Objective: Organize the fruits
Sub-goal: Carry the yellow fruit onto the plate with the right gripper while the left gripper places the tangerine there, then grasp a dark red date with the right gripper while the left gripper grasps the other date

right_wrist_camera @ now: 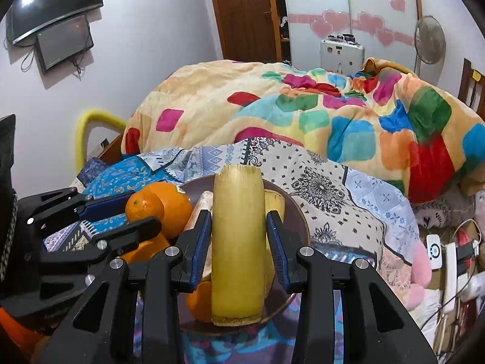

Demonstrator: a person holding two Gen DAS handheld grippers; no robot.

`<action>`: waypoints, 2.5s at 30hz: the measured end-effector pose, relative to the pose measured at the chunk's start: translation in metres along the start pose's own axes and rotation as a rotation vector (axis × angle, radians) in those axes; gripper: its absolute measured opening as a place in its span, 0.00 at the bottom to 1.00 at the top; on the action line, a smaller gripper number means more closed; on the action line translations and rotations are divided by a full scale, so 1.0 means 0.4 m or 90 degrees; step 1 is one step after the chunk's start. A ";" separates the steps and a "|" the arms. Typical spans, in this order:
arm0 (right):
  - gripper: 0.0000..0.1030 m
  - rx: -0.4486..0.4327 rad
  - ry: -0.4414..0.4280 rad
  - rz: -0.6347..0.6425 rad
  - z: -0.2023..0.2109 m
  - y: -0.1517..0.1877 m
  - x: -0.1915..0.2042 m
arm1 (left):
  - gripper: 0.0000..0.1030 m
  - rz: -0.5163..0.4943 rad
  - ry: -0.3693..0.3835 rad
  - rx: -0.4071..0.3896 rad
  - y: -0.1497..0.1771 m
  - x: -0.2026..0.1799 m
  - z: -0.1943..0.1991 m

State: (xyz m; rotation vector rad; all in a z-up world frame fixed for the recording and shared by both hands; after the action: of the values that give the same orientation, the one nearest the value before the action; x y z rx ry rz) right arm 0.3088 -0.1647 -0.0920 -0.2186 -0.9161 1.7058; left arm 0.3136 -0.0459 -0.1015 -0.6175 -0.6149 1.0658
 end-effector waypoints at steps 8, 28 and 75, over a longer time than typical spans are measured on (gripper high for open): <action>0.33 -0.017 -0.009 -0.003 0.016 -0.013 0.003 | 0.33 -0.004 -0.001 0.008 0.003 -0.001 -0.025; 0.34 -0.060 0.022 0.026 0.146 0.052 0.023 | 0.44 0.016 -0.022 -0.028 0.024 -0.019 0.127; 0.24 0.024 0.043 0.019 0.192 0.407 -0.013 | 0.70 0.039 0.028 0.047 0.270 -0.198 0.188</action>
State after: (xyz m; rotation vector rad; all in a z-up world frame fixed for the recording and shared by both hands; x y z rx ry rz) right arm 0.1461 -0.2155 -0.1501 -0.2635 -0.8339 1.7320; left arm 0.1669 -0.0688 -0.1409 -0.5969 -0.5182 1.1238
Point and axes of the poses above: each gripper's, at about its wrist camera, not at the fingertips, and z roughly against the way its jaws point, x to its left, y to its underside, the point moved 2 cm from there along -z, roughly the way its jaws point, and after that the axes turned 13 degrees about -z, right-handed, at the moved point
